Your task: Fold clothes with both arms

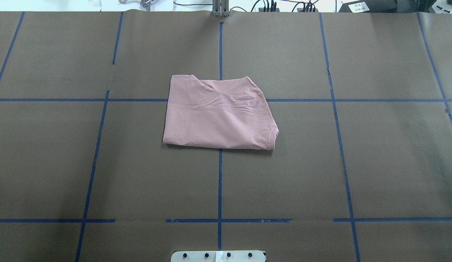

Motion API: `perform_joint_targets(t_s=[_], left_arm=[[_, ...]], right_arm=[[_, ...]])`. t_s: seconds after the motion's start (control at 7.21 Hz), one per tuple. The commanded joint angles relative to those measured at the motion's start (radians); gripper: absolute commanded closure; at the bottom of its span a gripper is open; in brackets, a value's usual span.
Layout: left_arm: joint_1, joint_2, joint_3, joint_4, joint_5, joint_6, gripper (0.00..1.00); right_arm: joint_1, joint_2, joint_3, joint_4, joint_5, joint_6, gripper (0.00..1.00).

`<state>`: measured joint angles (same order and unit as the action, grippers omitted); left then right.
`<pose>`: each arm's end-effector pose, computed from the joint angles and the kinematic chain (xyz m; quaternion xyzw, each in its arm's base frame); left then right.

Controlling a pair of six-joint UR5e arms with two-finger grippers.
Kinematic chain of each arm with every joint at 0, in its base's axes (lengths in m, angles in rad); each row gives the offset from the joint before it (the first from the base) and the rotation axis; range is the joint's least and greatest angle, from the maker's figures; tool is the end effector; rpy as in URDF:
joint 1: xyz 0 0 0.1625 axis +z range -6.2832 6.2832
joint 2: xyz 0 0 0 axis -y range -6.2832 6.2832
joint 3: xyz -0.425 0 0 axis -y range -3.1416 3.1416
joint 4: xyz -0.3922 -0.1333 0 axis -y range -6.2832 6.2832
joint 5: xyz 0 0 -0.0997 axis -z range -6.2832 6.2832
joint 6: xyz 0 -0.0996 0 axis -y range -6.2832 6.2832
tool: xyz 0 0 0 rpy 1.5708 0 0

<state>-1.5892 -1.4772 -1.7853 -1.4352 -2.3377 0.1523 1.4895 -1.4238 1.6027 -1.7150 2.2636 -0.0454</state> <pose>-0.0724 -0.4470 0.6115 0.0251 0.3733 0.0593 0.9255 0.0248 -0.5543 0.5863 0.0102 -0.3397 -0.0654 0.9382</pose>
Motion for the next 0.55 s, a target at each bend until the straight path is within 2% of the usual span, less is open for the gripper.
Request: perform_joint_targets(t_s=[0.0,0.42], left_arm=[[0.000,0.000,0.001,-0.001,0.000,0.000,0.00],[0.002,-0.002,-0.003,-0.002,0.000,0.000,0.00]], right_arm=[[0.000,0.000,0.003,0.000,0.001,0.001,0.00],[0.000,0.000,0.003,0.000,0.001,-0.001,0.00]])
